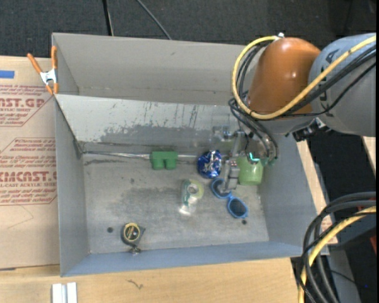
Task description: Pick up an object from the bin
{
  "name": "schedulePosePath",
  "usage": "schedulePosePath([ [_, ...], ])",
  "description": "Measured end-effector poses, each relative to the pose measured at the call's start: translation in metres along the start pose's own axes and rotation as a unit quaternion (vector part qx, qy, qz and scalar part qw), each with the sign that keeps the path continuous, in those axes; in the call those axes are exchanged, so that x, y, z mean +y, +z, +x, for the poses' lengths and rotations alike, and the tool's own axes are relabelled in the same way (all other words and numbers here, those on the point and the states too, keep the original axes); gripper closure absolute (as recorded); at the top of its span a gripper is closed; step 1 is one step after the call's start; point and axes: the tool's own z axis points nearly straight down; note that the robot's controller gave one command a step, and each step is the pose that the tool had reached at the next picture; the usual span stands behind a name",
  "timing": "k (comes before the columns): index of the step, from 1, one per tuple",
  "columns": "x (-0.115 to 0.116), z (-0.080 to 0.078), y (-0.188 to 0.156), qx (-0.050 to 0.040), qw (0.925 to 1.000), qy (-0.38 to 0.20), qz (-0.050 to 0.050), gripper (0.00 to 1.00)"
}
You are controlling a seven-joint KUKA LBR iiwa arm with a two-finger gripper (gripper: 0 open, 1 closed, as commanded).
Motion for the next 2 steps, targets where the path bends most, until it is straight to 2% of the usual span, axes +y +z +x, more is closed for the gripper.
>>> schedulePosePath([
  [1, -0.064, -0.010, -0.177, -0.0084, 0.9905, -0.137, 0.003, 0.00],
  [2, -0.041, -0.001, -0.088, -0.0004, 0.9949, -0.101, -0.001, 0.00],
])
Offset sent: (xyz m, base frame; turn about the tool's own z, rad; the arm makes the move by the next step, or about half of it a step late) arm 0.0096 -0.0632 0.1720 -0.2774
